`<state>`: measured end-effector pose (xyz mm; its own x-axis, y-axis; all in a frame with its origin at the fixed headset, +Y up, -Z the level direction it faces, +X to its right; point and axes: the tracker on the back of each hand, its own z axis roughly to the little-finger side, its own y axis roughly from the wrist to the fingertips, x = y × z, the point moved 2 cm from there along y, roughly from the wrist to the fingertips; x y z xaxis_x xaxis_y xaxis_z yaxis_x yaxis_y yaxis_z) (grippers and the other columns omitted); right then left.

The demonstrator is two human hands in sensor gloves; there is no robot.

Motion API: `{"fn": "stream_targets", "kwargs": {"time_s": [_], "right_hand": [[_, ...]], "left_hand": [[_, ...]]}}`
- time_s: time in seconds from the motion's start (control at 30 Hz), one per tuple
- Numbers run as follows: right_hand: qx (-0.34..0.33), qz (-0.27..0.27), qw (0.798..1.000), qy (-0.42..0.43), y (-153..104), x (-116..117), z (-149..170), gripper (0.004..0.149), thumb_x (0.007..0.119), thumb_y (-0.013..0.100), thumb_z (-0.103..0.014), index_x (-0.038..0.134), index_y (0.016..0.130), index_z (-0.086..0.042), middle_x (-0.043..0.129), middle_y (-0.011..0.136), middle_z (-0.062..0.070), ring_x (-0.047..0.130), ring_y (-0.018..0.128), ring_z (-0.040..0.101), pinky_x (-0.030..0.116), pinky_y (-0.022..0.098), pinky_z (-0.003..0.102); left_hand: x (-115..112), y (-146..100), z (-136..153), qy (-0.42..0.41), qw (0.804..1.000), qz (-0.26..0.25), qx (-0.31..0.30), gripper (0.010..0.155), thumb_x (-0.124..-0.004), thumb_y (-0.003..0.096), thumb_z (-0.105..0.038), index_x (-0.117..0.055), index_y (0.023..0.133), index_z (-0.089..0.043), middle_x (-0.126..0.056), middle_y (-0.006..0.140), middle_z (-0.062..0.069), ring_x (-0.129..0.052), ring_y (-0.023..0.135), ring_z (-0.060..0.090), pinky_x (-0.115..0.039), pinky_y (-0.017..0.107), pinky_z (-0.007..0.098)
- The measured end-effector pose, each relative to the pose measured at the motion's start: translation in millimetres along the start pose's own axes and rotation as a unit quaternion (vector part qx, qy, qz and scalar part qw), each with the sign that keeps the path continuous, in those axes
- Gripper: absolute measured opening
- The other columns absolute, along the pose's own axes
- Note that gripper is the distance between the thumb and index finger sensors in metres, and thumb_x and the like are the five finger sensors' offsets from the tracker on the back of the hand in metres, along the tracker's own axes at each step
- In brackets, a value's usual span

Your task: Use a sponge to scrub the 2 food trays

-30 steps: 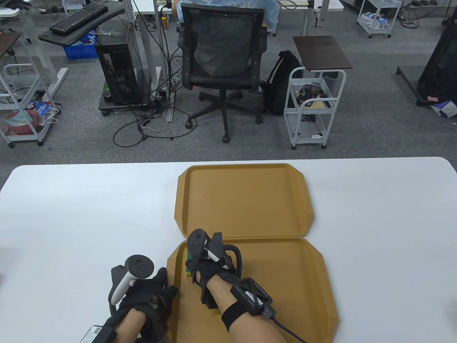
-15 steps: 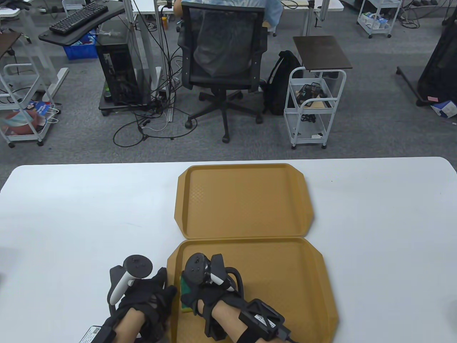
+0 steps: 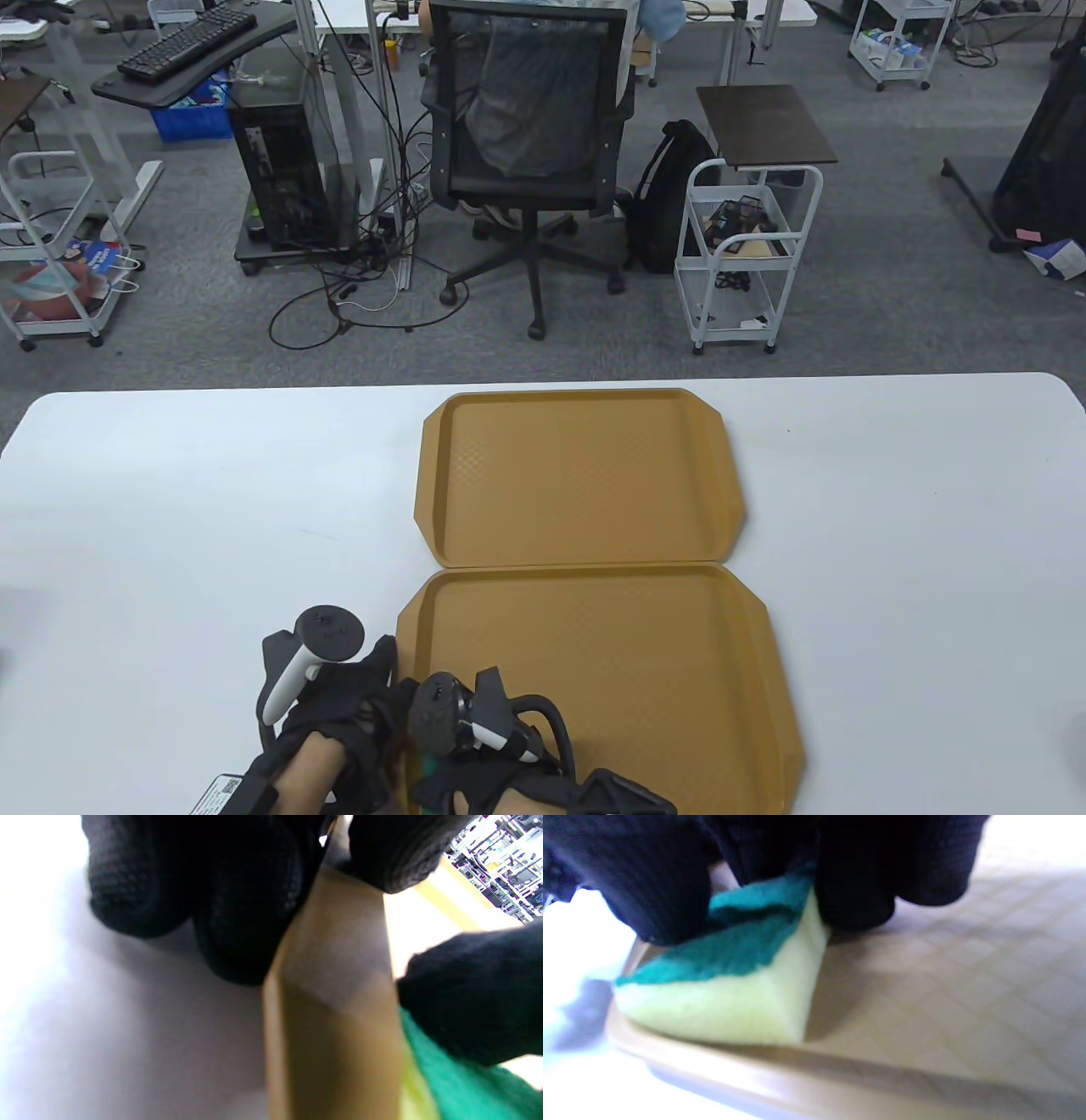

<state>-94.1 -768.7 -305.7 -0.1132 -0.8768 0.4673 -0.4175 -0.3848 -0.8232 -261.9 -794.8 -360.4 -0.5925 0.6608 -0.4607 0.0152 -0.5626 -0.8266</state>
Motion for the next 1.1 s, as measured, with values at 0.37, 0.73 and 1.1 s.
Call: {"fn": "stream_targets", "kwargs": {"time_s": [0.37,0.73,1.1], "right_hand": [[0.037,-0.005,0.999,0.004,-29,-12,63,0.069,0.094,0.041,-0.046,0.068,0.101,-0.021,0.063,0.105,0.013,0.086,0.065,0.034,0.079,0.051,0.05],[0.105,0.015,0.994,0.028,-78,-25,158,0.068,0.094,0.041,-0.045,0.068,0.101,-0.024,0.063,0.106,0.01,0.086,0.068,0.035,0.078,0.053,0.051],[0.176,0.061,0.981,-0.048,-128,-36,221,0.065,0.094,0.042,-0.042,0.072,0.1,-0.025,0.067,0.107,0.008,0.086,0.074,0.037,0.078,0.054,0.052]], "left_hand": [[0,0,0,0.001,1.0,-0.001,-0.002,0.076,-0.077,0.0457,-0.049,-0.043,0.11,-0.028,-0.099,0.063,-0.002,-0.112,0.03,0.018,-0.097,0.027,0.036],[-1,0,1,-0.013,1.0,-0.003,-0.001,0.076,-0.078,0.0454,-0.049,-0.044,0.11,-0.03,-0.099,0.062,-0.002,-0.112,0.029,0.018,-0.097,0.028,0.037],[-1,0,3,-0.02,1.0,-0.006,-0.001,0.075,-0.078,0.0453,-0.049,-0.044,0.11,-0.03,-0.099,0.062,-0.002,-0.111,0.029,0.019,-0.096,0.028,0.037]]}}
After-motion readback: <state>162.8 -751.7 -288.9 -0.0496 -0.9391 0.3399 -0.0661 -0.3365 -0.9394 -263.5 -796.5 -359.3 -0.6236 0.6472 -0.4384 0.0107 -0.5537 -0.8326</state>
